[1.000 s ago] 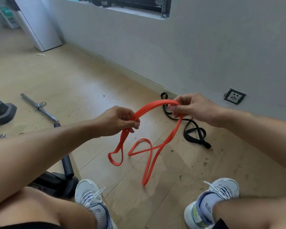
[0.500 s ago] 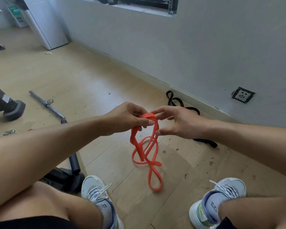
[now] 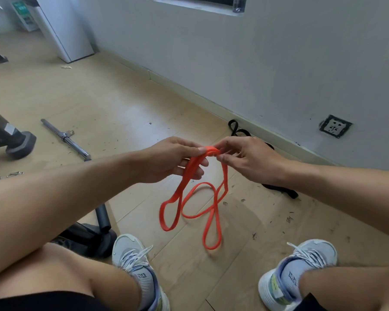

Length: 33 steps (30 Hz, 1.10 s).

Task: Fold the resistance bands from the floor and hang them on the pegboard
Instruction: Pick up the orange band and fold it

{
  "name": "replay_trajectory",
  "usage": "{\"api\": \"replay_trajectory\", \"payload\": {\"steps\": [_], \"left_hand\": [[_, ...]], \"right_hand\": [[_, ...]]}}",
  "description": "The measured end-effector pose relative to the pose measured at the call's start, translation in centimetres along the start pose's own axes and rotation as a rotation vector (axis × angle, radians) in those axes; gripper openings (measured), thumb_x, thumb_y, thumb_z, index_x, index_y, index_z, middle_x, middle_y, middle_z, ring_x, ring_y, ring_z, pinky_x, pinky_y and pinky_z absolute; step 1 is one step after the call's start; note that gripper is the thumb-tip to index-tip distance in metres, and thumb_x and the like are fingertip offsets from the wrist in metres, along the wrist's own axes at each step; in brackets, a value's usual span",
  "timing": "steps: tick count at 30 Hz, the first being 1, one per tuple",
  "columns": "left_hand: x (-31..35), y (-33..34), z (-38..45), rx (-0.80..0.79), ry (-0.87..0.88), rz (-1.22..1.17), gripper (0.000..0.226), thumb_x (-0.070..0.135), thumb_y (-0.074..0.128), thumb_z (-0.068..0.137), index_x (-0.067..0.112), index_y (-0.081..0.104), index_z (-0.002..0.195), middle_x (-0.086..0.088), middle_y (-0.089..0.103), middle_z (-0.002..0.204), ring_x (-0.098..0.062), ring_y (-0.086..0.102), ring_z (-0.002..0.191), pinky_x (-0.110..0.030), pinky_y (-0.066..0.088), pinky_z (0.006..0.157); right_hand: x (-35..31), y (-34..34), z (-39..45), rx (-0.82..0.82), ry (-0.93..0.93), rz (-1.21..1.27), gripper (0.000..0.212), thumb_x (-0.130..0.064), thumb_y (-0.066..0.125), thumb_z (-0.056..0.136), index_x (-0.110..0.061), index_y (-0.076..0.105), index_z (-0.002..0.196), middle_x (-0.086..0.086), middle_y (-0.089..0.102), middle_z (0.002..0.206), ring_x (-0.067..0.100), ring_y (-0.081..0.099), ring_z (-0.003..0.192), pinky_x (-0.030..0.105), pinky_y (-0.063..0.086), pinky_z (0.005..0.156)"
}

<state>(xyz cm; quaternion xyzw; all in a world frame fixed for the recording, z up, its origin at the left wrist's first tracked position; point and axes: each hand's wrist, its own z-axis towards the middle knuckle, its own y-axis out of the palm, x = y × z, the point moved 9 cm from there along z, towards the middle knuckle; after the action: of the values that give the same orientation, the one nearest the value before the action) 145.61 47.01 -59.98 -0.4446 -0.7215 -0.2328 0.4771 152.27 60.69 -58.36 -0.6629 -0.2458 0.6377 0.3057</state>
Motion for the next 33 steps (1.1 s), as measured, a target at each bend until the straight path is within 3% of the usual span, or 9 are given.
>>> {"api": "replay_trajectory", "payload": {"steps": [6, 10, 14, 19, 22, 27, 33], "left_hand": [[0.1, 0.1, -0.4, 0.021, -0.008, 0.061, 0.025, 0.024, 0.054, 0.102, 0.013, 0.065, 0.121, -0.004, 0.074, 0.091, -0.014, 0.067, 0.069, -0.027, 0.054, 0.065], [0.2, 0.0, -0.4, 0.020, -0.017, -0.019, 0.028, 0.022, 0.054, 0.103, 0.016, 0.055, 0.130, -0.006, 0.075, 0.090, -0.016, 0.069, 0.073, -0.029, 0.054, 0.067], [0.2, 0.8, -0.5, -0.028, -0.044, -0.045, 0.027, 0.020, 0.052, 0.104, 0.015, 0.054, 0.130, -0.010, 0.075, 0.096, -0.021, 0.071, 0.075, -0.030, 0.057, 0.065], [-0.8, 1.0, -0.5, -0.008, -0.146, -0.132, 0.027, 0.012, 0.052, 0.104, 0.012, 0.054, 0.131, -0.017, 0.076, 0.101, -0.025, 0.073, 0.073, -0.026, 0.060, 0.054], [-1.3, 0.8, -0.5, 0.031, -0.175, -0.190, 0.027, 0.010, 0.051, 0.104, 0.010, 0.055, 0.131, -0.016, 0.076, 0.098, -0.023, 0.074, 0.073, -0.026, 0.061, 0.056], [-1.1, 0.9, -0.5, -0.007, -0.150, -0.167, 0.028, 0.013, 0.049, 0.105, 0.012, 0.055, 0.132, -0.013, 0.076, 0.105, -0.024, 0.074, 0.086, -0.032, 0.061, 0.065], [-1.1, 1.3, -0.7, -0.050, -0.174, -0.192, 0.029, 0.010, 0.047, 0.105, 0.012, 0.053, 0.133, -0.015, 0.076, 0.108, -0.030, 0.074, 0.092, -0.040, 0.064, 0.075]], "right_hand": [[0.6, -0.3, 0.0, -0.008, 0.033, 0.061, 0.020, -0.034, 0.073, 0.095, -0.030, 0.070, 0.115, -0.011, 0.074, 0.095, 0.008, 0.071, 0.089, 0.040, 0.062, 0.087], [0.5, -0.1, -0.3, -0.021, 0.038, 0.048, 0.035, -0.039, 0.084, 0.082, -0.032, 0.064, 0.109, -0.011, 0.073, 0.093, 0.005, 0.070, 0.082, 0.026, 0.060, 0.074], [0.0, -0.5, -0.4, 0.033, -0.032, -0.041, 0.013, -0.031, 0.078, 0.092, -0.027, 0.075, 0.104, -0.017, 0.071, 0.089, -0.007, 0.066, 0.078, 0.016, 0.051, 0.069], [-1.0, -1.3, -0.8, 0.174, -0.187, -0.233, 0.022, -0.028, 0.068, 0.100, -0.023, 0.079, 0.119, -0.010, 0.077, 0.106, 0.002, 0.067, 0.088, 0.030, 0.055, 0.078], [-2.5, -1.8, -1.0, 0.256, -0.312, -0.311, 0.021, -0.029, 0.068, 0.100, -0.022, 0.081, 0.115, -0.005, 0.080, 0.110, 0.015, 0.074, 0.098, 0.040, 0.061, 0.083], [-2.7, -0.9, -1.1, 0.153, -0.308, -0.307, 0.021, -0.026, 0.080, 0.091, -0.026, 0.081, 0.111, -0.010, 0.076, 0.101, 0.005, 0.062, 0.088, 0.029, 0.052, 0.076], [-1.9, -0.9, -0.8, 0.162, -0.229, -0.197, 0.007, -0.027, 0.075, 0.095, -0.025, 0.076, 0.102, -0.015, 0.072, 0.095, 0.003, 0.064, 0.089, 0.035, 0.058, 0.084]]}}
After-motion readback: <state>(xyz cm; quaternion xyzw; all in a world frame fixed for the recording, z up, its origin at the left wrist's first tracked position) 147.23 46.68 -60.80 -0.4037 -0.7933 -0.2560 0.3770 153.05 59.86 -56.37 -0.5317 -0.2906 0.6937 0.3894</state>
